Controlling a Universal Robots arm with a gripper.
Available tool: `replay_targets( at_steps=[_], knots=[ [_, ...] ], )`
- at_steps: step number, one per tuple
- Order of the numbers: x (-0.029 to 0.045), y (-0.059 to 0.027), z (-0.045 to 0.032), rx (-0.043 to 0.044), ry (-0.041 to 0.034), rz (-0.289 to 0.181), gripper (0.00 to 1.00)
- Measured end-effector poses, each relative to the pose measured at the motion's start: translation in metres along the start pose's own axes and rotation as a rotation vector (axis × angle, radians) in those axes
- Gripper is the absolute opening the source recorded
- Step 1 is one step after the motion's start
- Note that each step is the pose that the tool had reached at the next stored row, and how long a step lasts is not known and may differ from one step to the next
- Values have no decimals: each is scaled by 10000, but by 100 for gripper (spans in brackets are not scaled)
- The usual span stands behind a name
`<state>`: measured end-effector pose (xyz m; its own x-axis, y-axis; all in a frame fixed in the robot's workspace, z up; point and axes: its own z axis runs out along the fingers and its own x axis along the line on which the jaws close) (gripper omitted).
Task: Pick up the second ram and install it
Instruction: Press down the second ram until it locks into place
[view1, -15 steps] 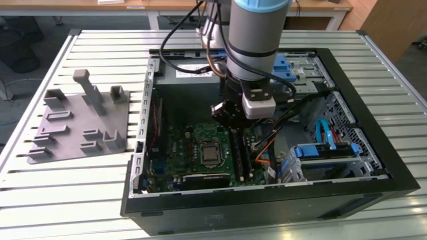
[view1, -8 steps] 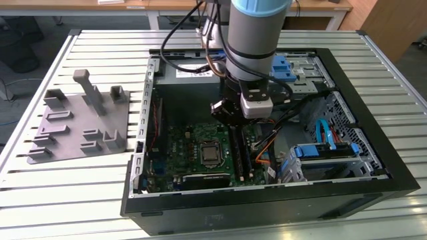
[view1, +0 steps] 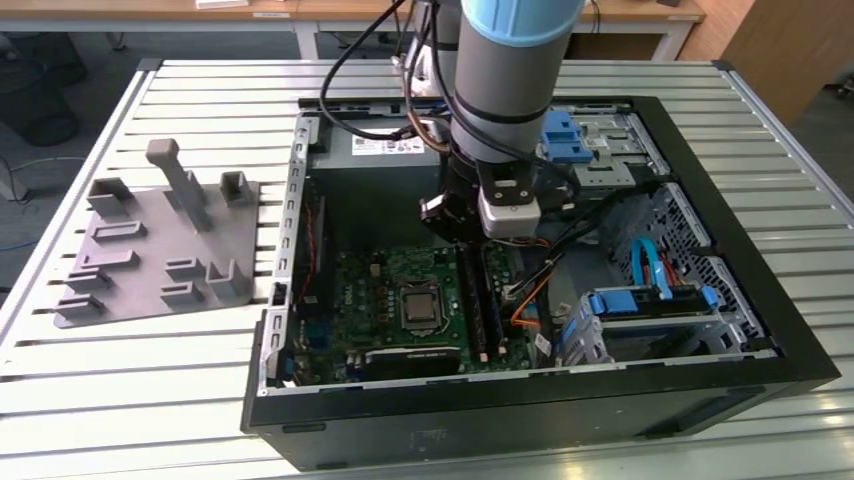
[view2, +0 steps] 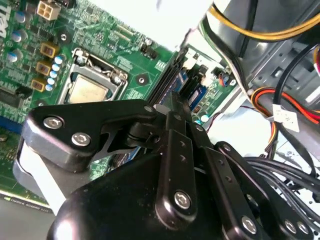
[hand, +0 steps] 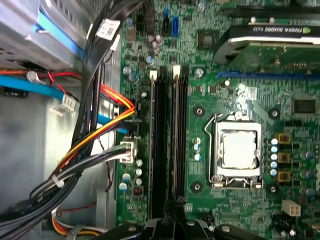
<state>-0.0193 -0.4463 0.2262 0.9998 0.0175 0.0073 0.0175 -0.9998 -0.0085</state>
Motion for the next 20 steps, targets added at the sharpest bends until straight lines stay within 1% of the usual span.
replay_targets(
  at_steps=[5,14,18,20],
  knots=[
    [0,-5,42,-1,-2,0,10],
    [6,-5,87,-7,-10,0,10],
    [9,-5,89,-2,-8,1,10],
    [10,-8,65,17,1,1,10]
  ],
)
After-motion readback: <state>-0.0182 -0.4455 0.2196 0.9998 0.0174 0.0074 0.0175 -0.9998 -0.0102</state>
